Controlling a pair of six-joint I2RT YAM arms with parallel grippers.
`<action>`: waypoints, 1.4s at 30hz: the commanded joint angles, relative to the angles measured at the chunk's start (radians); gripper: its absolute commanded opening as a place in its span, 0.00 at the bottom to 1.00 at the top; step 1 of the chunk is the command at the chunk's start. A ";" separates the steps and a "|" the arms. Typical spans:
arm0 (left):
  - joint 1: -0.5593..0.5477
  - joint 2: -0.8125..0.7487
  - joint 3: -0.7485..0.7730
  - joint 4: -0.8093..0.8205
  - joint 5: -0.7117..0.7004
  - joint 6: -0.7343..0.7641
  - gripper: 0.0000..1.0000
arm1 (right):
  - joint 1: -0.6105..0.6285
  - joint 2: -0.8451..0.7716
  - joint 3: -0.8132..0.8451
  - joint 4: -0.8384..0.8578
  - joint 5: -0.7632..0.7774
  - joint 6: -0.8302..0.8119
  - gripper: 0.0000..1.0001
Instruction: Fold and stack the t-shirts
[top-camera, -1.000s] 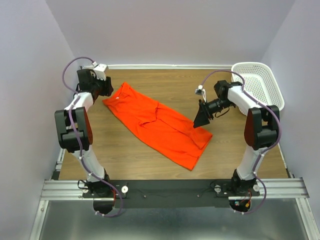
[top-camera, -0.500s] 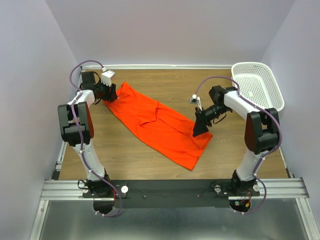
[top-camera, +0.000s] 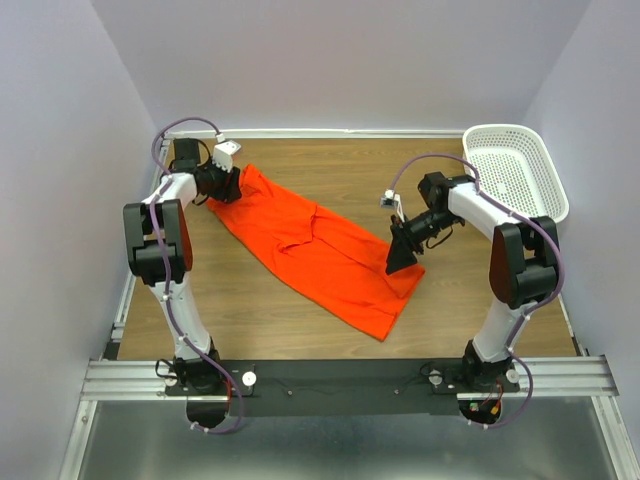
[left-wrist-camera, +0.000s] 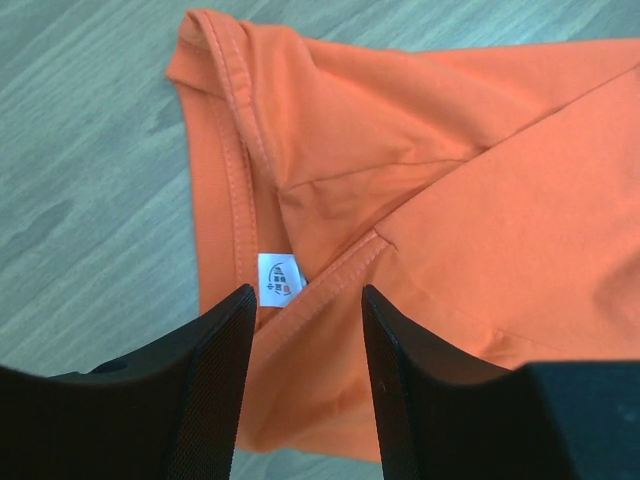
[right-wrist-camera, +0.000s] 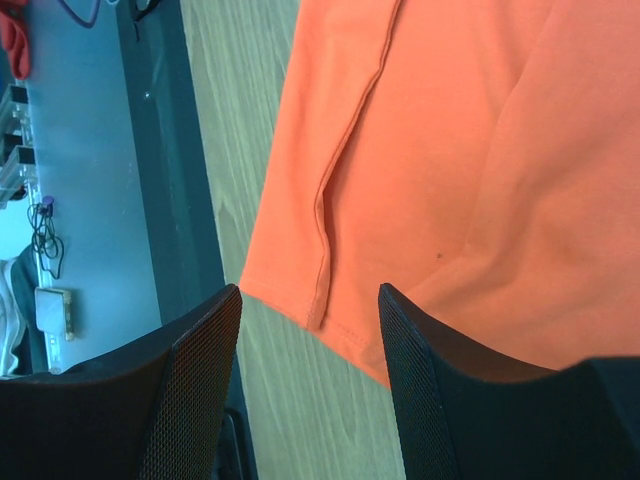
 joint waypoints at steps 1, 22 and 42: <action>-0.006 0.015 -0.005 -0.038 -0.030 0.025 0.54 | 0.004 -0.018 -0.017 0.016 0.008 0.000 0.65; -0.006 0.003 -0.022 -0.041 -0.128 0.020 0.51 | 0.004 -0.020 -0.028 0.014 0.005 0.000 0.65; -0.006 -0.014 -0.036 -0.046 -0.163 0.014 0.21 | 0.004 -0.029 -0.029 0.011 -0.001 -0.001 0.65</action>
